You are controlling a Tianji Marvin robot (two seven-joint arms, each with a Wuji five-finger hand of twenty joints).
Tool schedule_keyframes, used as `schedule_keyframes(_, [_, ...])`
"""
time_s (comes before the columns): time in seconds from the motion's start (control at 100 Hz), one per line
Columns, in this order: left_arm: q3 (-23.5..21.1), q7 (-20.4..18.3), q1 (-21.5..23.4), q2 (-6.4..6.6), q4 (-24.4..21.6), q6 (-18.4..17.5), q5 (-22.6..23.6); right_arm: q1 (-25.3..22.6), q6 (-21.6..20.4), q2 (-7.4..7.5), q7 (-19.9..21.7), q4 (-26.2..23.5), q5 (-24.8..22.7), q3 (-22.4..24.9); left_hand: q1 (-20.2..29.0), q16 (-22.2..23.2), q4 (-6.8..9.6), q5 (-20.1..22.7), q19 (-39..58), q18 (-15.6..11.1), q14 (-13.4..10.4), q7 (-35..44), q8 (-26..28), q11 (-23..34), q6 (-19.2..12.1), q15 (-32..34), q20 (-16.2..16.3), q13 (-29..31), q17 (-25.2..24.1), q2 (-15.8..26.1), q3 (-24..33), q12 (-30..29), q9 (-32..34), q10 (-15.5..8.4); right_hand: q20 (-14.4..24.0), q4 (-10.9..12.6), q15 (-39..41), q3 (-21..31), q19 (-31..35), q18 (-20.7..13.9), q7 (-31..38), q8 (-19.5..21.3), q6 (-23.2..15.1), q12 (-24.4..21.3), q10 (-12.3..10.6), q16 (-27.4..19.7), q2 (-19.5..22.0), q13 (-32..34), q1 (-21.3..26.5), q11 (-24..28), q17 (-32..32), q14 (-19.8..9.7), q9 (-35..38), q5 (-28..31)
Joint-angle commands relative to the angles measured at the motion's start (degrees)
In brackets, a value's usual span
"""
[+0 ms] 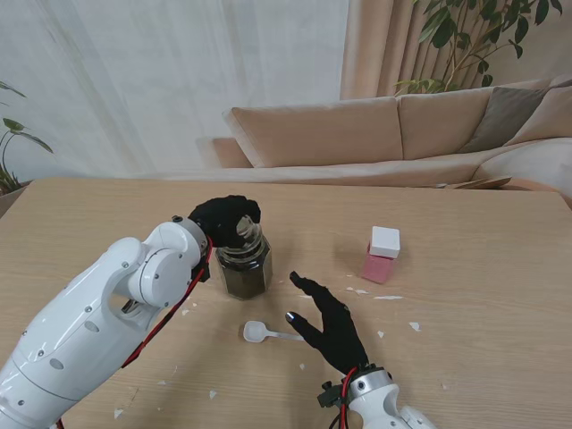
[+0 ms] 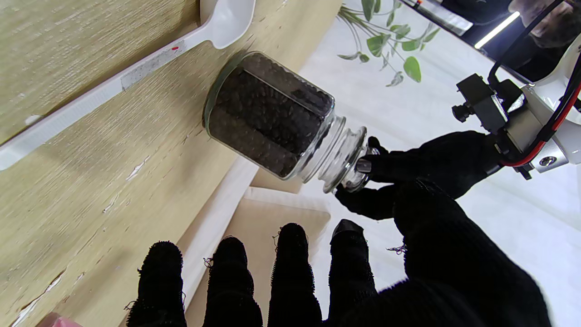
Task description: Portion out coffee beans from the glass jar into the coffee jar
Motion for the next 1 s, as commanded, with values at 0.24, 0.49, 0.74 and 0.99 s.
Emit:
schedule_keyframes(0.24, [-6.2,0.4,2.2,-0.17,-0.9,-2.4,1.1,-0.3,-0.1,-0.25,0.8,-0.2,0.2,-0.2,11.9,5.7,2.61,1.9,2.9,-3.2,-4.9,2.1,0.5,4.4,2.1,8.2,0.9,7.8,0.5,3.2,7.2,1.8,2.9,1.6,0.6,1.1,-0.3,-1.2,-0.3,-0.8,0.8,0.6,-1.1,0.2,-1.9,-0.1,-0.4,0.1,0.7,0.6,-0.3,-3.0,0.0,0.8])
schedule_keyframes(0.49, [-13.1,2.8,6.1,-0.13,1.1,-5.8,2.9,-0.4,0.0,-0.29,0.6,-0.3,0.1,0.0,12.0,5.8,2.57,1.9,3.0,-3.2,-4.9,2.0,0.4,4.3,2.2,8.1,1.0,7.6,0.4,3.3,7.1,1.8,2.9,1.6,0.6,1.1,-0.3,-1.2,-0.3,-0.7,0.8,0.6,-1.1,0.2,-2.0,-0.1,-0.5,0.1,0.7,0.6,-0.3,-3.1,0.0,0.9])
schedule_keyframes(0.74, [-17.6,6.8,9.4,-0.29,5.6,-7.5,4.5,-0.5,0.1,-0.31,0.4,-0.5,0.0,0.1,12.0,5.8,2.57,1.9,3.1,-3.2,-4.9,2.1,0.5,4.3,2.2,8.2,1.1,7.6,0.3,3.4,7.0,1.8,2.8,1.6,0.6,1.1,-0.3,-1.2,-0.3,-0.8,0.8,0.6,-1.1,0.2,-2.0,-0.1,-0.5,0.1,0.6,0.6,-0.4,-3.0,0.0,0.9])
schedule_keyframes(0.99, [-18.6,11.7,10.3,-0.71,12.4,-7.0,4.0,-0.4,0.1,-0.32,0.2,-0.4,-0.2,-0.1,11.9,5.9,2.62,1.7,2.9,-3.2,-4.8,1.9,0.4,4.3,2.2,8.0,1.2,7.2,-0.3,3.6,6.7,1.8,2.5,1.5,0.6,1.1,-0.3,-1.2,-0.3,-0.7,0.7,0.6,-1.1,0.2,-1.9,-0.1,-0.5,0.1,0.7,0.6,-0.3,-3.0,0.0,0.8])
